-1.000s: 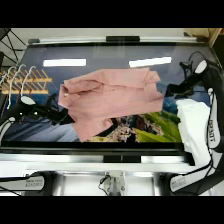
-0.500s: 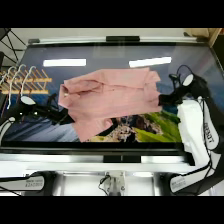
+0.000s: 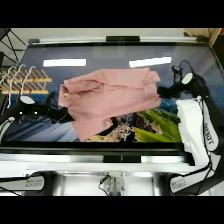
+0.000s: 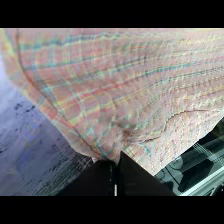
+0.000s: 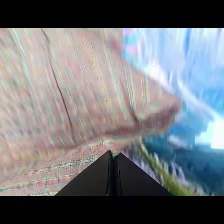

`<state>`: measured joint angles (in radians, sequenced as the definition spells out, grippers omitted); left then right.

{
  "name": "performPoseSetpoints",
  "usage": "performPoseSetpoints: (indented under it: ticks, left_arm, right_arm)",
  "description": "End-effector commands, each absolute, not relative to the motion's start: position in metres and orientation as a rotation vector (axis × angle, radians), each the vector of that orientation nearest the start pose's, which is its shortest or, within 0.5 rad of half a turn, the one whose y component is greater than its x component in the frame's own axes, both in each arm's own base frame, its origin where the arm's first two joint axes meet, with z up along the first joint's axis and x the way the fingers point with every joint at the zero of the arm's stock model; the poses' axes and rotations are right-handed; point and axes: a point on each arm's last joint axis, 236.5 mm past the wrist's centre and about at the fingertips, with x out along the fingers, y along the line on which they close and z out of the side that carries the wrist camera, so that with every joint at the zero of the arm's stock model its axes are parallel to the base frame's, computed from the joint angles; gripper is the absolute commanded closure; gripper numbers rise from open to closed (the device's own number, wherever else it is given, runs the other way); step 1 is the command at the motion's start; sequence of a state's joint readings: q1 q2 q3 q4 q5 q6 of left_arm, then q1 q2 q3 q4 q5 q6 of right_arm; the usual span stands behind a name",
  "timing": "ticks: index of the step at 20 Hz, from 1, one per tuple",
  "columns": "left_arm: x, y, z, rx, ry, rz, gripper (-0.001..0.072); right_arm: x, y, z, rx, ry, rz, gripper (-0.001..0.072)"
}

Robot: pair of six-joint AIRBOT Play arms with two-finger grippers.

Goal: Fold the shirts.

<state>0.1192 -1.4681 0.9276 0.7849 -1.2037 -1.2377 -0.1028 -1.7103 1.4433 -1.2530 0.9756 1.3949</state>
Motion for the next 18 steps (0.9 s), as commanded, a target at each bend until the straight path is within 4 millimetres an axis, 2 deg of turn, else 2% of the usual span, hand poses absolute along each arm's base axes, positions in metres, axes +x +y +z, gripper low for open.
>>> performPoseSetpoints:
  ticks: [1,3,4,6,9,11,13,15,17,18]
  left_arm:
    - [0.353,-0.114,-0.048,-0.624,1.413,-0.482,0.0678]
    - [0.369,-0.112,-0.027,-0.595,1.349,-0.493,0.0678]
    - [0.375,-0.112,-0.019,-0.586,1.324,-0.496,0.0678]
    - [0.381,-0.111,-0.011,-0.582,1.305,-0.495,0.0678]
    - [0.379,-0.112,-0.011,-0.588,1.313,-0.496,0.0678]
    - [0.377,-0.112,-0.011,-0.588,1.321,-0.502,0.0678]
    - [0.377,-0.113,-0.011,-0.588,1.322,-0.503,0.0678]
    - [0.377,-0.113,-0.011,-0.588,1.321,-0.503,0.0678]
    - [0.377,-0.113,-0.011,-0.587,1.321,-0.503,0.0678]
    - [0.378,-0.112,-0.011,-0.585,1.318,-0.503,0.0678]
  right_arm:
    - [0.558,0.013,0.005,0.310,0.914,0.121,0.0665]
    - [0.580,0.014,0.022,0.370,0.806,0.106,0.0665]
    - [0.585,0.016,0.018,0.379,0.795,0.096,0.0665]
    - [0.585,0.032,-0.008,0.387,0.843,0.109,0.0665]
    - [0.581,0.065,-0.054,0.370,0.929,0.148,0.0664]
    - [0.577,0.073,-0.071,0.348,0.965,0.156,0.0662]
    - [0.563,0.068,-0.079,0.280,1.031,0.162,0.0639]
    - [0.540,0.050,-0.082,0.165,1.130,0.150,0.0639]
    - [0.518,0.019,-0.077,0.057,1.210,0.081,0.0637]
    - [0.510,0.007,-0.072,0.021,1.235,0.053,0.0609]
